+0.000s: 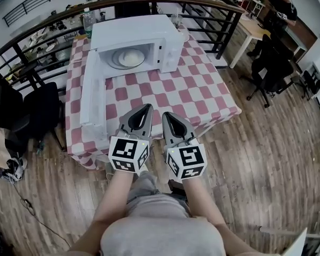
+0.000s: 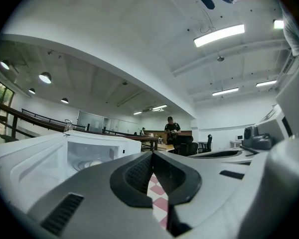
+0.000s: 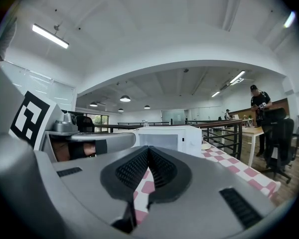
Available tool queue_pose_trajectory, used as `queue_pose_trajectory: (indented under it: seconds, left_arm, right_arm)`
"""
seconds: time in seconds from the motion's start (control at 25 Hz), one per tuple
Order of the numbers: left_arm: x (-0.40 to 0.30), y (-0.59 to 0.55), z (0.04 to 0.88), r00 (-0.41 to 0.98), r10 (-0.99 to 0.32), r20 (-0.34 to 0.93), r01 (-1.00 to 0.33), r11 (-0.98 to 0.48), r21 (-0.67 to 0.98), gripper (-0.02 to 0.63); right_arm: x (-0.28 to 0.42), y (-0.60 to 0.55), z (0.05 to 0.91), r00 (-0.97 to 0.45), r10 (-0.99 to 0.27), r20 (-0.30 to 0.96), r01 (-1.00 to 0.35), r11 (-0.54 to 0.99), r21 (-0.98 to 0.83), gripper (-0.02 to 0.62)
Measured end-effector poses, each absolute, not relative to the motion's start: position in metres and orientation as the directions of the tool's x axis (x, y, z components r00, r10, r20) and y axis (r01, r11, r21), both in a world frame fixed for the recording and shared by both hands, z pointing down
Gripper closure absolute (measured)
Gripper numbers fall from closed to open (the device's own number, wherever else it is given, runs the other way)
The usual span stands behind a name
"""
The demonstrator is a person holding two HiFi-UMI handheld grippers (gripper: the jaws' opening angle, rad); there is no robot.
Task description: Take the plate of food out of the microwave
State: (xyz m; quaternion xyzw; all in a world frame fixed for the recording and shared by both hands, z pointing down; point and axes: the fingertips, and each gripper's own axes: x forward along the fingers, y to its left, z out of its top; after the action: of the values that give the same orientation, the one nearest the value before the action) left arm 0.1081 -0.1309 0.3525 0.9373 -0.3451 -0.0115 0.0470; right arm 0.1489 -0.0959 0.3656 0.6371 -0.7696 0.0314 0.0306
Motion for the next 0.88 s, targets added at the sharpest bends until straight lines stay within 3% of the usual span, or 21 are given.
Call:
queue_pose_trajectory:
  seconds: [0.88]
  left_arm:
    - [0.105, -0.275, 0.374, 0.691, -0.722, 0.044, -0.719, -0.680, 0.145, 0.606]
  right_arm:
    - [0.151, -0.244, 0.393, -0.275, -0.945, 0.179, -0.960, 0.278, -0.006, 0.569]
